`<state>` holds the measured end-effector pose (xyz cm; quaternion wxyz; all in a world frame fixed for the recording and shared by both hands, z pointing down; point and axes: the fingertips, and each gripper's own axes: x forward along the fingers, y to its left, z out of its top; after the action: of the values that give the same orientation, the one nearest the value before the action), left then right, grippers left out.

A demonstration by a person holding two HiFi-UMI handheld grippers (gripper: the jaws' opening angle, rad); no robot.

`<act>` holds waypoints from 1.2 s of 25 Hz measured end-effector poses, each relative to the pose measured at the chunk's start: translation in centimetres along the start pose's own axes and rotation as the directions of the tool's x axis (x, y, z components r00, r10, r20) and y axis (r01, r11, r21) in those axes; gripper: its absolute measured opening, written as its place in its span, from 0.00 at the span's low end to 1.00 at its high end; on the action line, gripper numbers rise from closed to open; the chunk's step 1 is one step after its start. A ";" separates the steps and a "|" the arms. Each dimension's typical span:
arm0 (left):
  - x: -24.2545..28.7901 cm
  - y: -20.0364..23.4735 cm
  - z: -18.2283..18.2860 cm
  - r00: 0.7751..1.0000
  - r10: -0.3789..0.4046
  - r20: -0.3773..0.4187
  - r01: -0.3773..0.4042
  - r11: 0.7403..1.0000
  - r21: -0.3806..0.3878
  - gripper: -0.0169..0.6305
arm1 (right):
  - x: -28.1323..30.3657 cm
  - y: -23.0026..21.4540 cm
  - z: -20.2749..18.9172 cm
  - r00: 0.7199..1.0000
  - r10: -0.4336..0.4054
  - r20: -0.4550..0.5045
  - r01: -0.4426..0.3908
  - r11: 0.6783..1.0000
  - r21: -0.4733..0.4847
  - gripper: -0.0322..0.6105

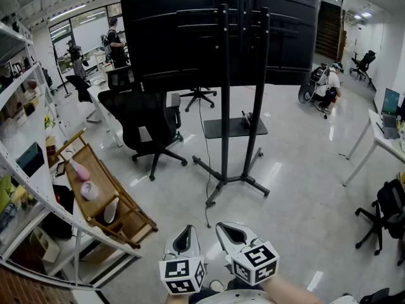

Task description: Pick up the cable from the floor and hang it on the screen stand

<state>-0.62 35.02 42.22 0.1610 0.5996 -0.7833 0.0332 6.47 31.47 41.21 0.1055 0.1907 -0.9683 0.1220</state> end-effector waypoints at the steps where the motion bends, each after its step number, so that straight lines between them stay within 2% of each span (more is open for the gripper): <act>1: 0.2 0.2 0.0 1.000 0.001 0.001 -0.001 1.000 -0.002 0.04 | 0.1 -0.3 -0.1 1.000 -0.006 0.000 0.006 1.000 0.006 0.05; 8: 2.7 1.3 0.0 1.000 0.017 -0.005 -0.017 1.000 -0.020 0.04 | 1.1 -4.0 -0.6 0.998 -0.059 -0.032 0.061 0.997 0.040 0.05; 14: 7.9 3.0 0.5 0.999 0.042 -0.026 -0.043 0.999 -0.031 0.04 | 5.0 -8.2 -0.1 0.996 -0.066 -0.053 0.070 0.996 0.061 0.05; 18: 13.9 4.4 1.7 0.998 0.058 -0.031 -0.059 0.998 -0.019 0.04 | 10.5 -11.8 1.2 0.997 -0.045 -0.061 0.048 0.997 0.057 0.05; 25: 26.9 6.7 5.7 0.994 0.095 -0.063 -0.096 0.995 -0.011 0.04 | 21.2 -20.0 6.8 0.995 -0.006 -0.095 0.005 1.000 -0.007 0.05; 30: 35.2 7.5 6.8 0.990 0.116 -0.079 -0.117 0.993 -0.010 0.04 | 27.7 -26.2 7.3 0.987 0.025 -0.156 -0.028 0.999 -0.017 0.05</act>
<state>-17.24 2.80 47.13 0.1937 0.5499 -0.8102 0.0604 -9.40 -3.56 46.35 0.1809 0.1668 -0.9607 0.1288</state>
